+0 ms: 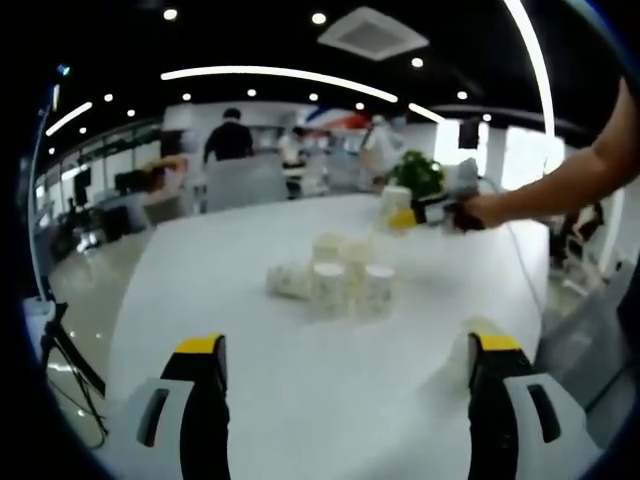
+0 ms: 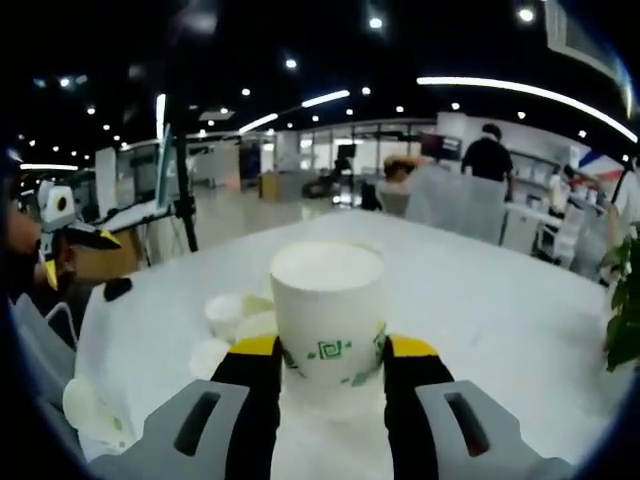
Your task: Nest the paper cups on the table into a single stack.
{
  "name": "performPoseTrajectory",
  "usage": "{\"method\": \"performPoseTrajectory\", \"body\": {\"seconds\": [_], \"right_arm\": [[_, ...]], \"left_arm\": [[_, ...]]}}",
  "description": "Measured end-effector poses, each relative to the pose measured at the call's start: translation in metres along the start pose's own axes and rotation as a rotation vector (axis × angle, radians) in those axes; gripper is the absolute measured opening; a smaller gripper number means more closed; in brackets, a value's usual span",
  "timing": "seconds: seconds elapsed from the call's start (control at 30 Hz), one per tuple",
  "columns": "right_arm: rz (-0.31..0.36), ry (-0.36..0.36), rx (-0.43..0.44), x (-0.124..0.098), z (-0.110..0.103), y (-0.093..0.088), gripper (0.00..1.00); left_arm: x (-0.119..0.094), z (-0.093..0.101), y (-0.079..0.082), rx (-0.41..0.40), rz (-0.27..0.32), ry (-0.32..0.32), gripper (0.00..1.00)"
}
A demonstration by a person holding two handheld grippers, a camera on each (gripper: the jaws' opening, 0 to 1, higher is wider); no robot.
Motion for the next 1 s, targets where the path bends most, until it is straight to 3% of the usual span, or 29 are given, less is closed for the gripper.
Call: {"method": "performPoseTrajectory", "body": {"seconds": [0.4,0.57,0.63,1.0], "right_arm": [[0.002,0.014,0.007,-0.004,-0.007,0.011,0.35],[0.006,0.024,0.038,-0.009,-0.011,0.014,0.35],[0.008,0.033,0.039,-0.012,-0.015,0.017,0.34],[0.01,0.031,0.035,-0.018,-0.025,0.027,0.35]], "left_arm": [[0.009,0.002,0.01,0.027,0.011,-0.033,0.98],[0.013,0.001,0.003,-0.005,-0.018,-0.044,0.98],[0.013,0.005,0.002,0.019,-0.024,-0.046,0.98],[0.008,0.005,0.011,0.023,0.003,-0.041,0.98]]}}
Point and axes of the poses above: the point that each gripper's makers call its tool centre point, and the gripper's own axes: x roughly forward along the fingers, z roughly to its right, y roughly out of its top, the point moved 10 cm from there along -x, roughly backward along the fingers, and after that the axes turned 9 degrees about -x, right-handed, at the moved point
